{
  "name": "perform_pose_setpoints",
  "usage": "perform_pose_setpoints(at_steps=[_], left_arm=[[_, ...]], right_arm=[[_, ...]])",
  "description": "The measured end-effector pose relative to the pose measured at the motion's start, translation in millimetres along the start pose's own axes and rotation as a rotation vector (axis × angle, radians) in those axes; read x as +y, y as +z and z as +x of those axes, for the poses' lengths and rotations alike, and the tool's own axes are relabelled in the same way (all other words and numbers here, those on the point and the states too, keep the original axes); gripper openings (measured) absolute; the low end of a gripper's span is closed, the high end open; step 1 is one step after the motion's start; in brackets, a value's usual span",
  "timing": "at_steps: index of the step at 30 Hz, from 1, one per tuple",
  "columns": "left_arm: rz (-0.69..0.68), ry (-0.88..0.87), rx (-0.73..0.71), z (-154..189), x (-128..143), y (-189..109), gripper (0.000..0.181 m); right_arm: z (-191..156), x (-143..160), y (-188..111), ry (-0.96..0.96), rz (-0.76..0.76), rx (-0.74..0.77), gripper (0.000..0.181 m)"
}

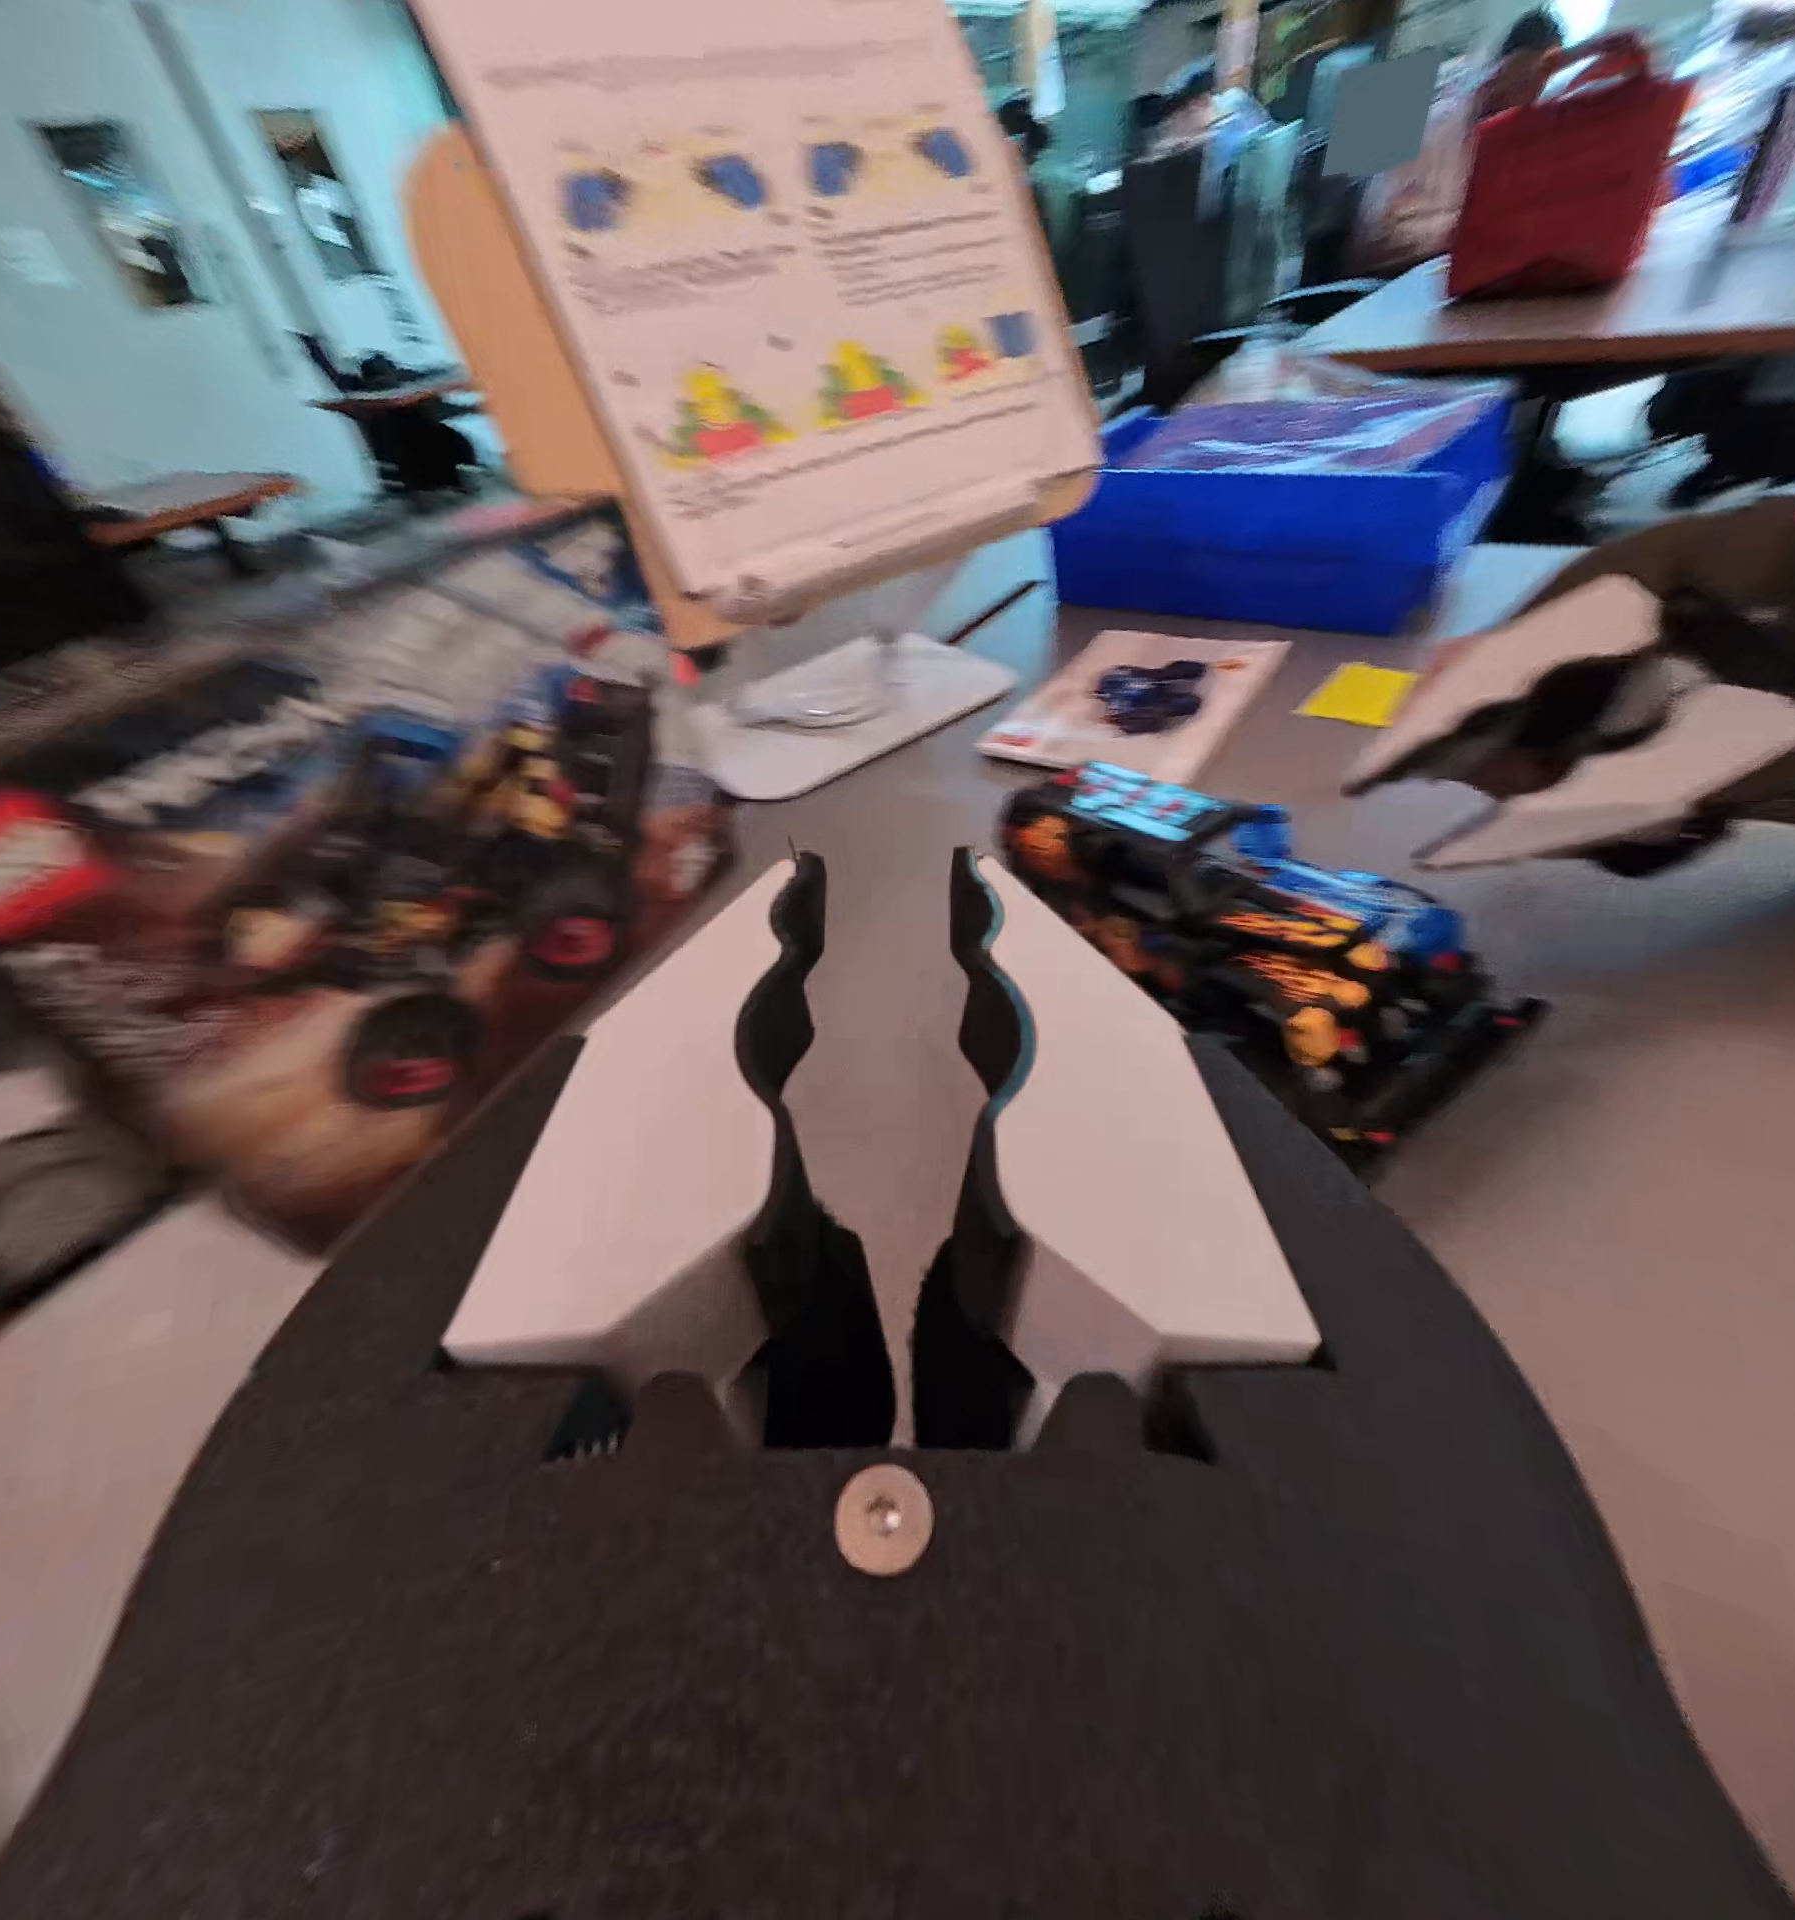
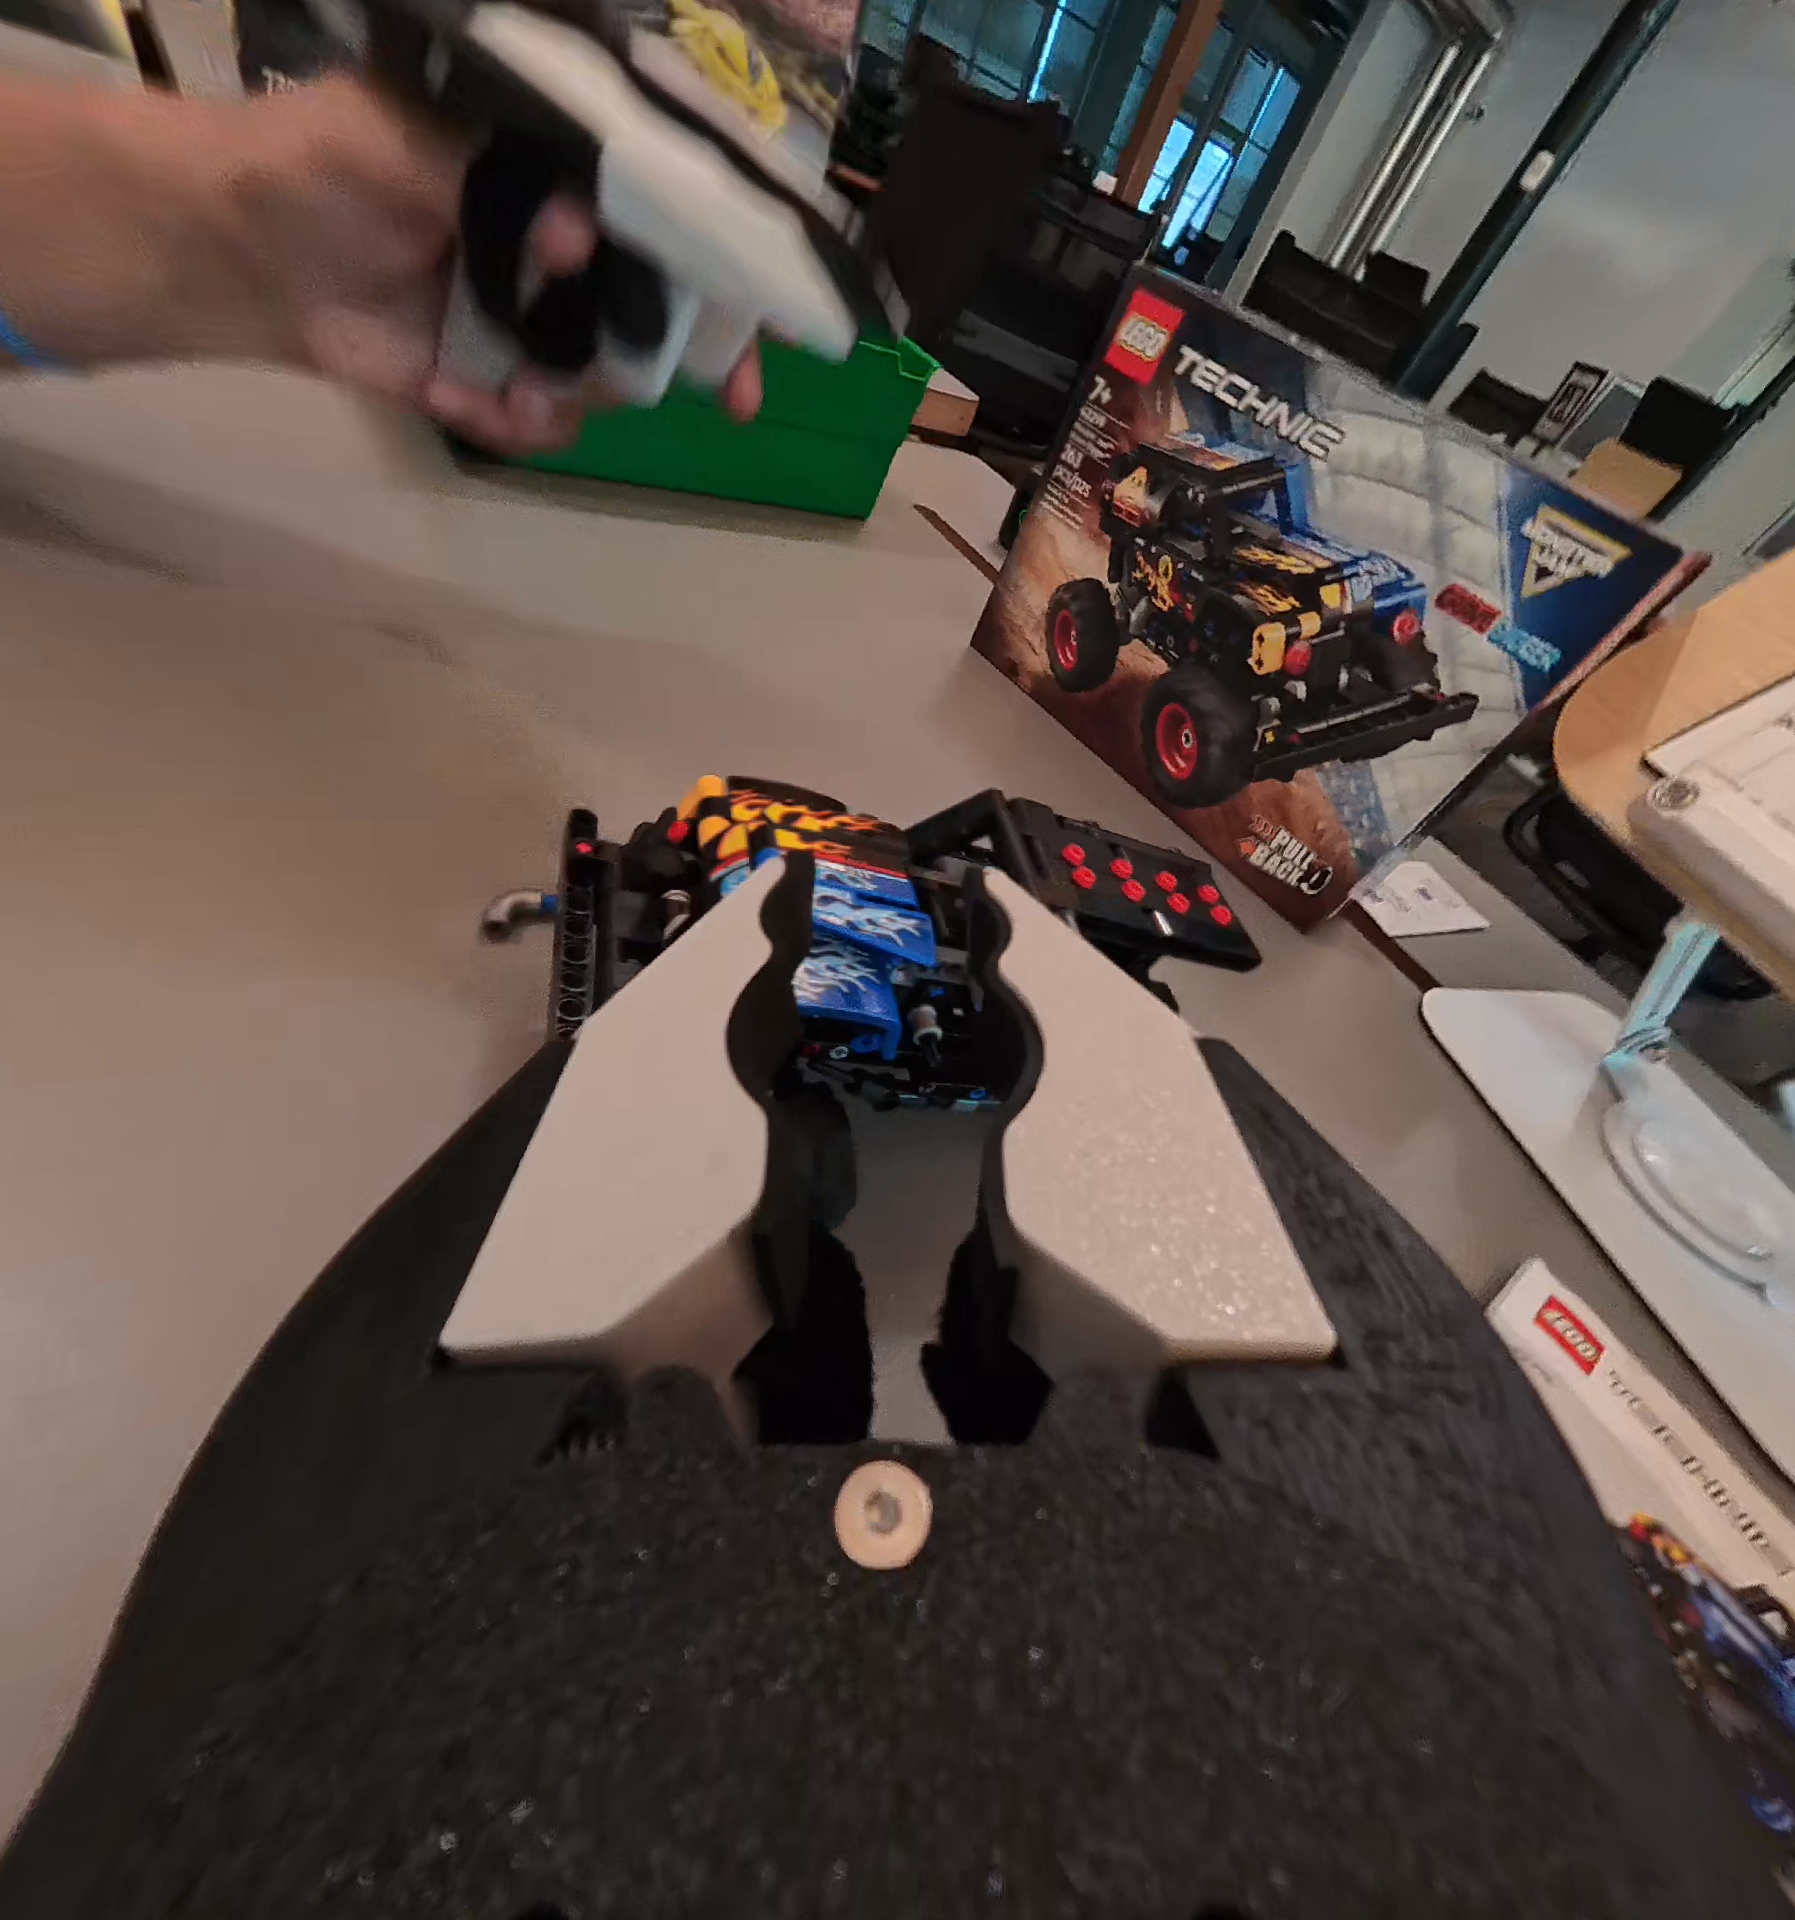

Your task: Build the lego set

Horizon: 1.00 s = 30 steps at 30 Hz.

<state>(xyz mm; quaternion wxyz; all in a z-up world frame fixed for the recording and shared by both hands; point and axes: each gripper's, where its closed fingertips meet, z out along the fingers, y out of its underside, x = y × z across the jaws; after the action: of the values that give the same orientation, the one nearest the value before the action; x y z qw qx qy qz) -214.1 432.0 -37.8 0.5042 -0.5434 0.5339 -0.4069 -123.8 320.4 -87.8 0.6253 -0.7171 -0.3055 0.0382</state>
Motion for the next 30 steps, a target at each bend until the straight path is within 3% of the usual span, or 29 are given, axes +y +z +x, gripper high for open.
perform_pose_setpoints(at_steps=[4, 6, 10, 17, 19, 25, 30], left_arm=[[-0.014, -0.168, 0.304, 64, 47, 25, 0.032], [-0.067, -0.125, 0.306, 76, 64, 32, 0.034], [-0.138, -0.048, 0.356, 102, 74, 42, 0.042], [-0.167, 0.040, 0.272, 103, 79, 51, 0.034], [-0.156, 0.088, 0.229, 102, 78, 51, 0.030], [-0.133, 0.421, 0.015, 101, 81, 52, 0.018], [-0.151, 0.367, 0.017, 100, 82, 55, 0.018]], right_arm=[[12, 7, -2, 0.145, -0.012, -0.037, 0.045], [8, 10, -1, 0.189, -0.027, -0.085, 0.055], [-13, 15, 5, 0.197, -0.059, -0.183, 0.057], [-21, 33, 17, 0.083, -0.140, -0.125, 0.059], [-21, 36, 18, 0.044, -0.153, -0.112, 0.051], [-20, 38, 18, -0.052, -0.163, -0.070, 0.050], [-21, 36, 19, -0.108, -0.158, -0.051, 0.048]])
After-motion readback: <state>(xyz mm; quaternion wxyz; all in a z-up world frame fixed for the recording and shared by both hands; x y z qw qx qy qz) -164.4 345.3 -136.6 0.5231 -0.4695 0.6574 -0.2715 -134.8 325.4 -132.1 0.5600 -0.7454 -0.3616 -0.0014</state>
